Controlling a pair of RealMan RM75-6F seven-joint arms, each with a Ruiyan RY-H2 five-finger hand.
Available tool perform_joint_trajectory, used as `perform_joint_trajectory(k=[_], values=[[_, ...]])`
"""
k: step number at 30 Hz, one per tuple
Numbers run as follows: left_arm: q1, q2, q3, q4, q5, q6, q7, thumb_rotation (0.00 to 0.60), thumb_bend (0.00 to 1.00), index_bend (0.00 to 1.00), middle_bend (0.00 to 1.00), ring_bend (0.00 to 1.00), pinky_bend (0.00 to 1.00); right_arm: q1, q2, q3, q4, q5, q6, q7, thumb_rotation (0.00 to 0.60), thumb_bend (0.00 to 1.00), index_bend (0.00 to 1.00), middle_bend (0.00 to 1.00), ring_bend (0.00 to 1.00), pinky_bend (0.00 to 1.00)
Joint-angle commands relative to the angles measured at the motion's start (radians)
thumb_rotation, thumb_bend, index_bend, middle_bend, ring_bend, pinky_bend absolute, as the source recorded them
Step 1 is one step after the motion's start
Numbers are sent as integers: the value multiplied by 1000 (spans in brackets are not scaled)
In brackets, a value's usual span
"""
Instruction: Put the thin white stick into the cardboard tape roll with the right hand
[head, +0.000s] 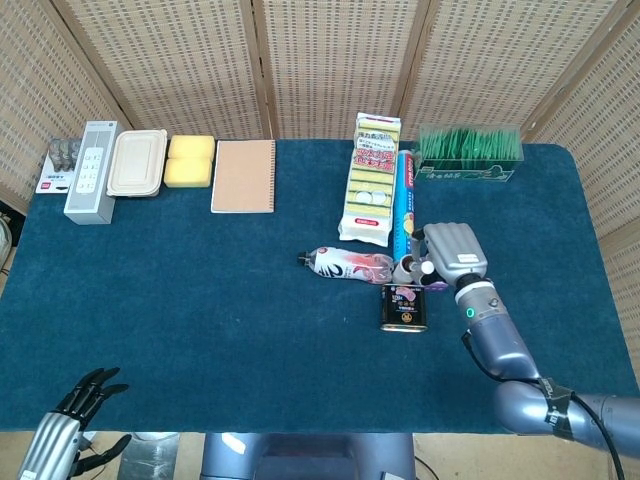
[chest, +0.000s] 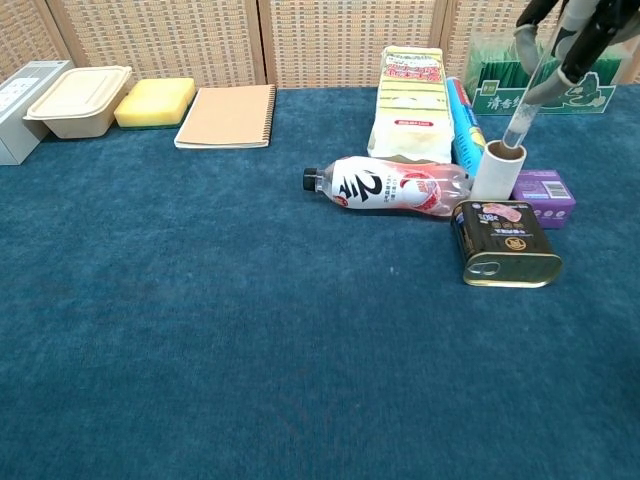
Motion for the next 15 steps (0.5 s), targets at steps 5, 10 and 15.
perform_joint_trajectory(k=[5,10,15], values=[[-4,1,-3,-4,-9,-12,0,600,180,235,146,104,269,24,-53,-9,54,28,-16,-15,600,440,792,1000,1000,974],[-6,3,-7,-10,-20,-21,3,600,181,235,146,105,269,40,-85,-10,99,44,-35,-17,600,440,792,1000,1000,973],[-13,9,-16,-25,-33,-34,8,600,181,235,146,105,269,59,-117,-7,151,72,-66,-15,600,440,792,1000,1000,972]])
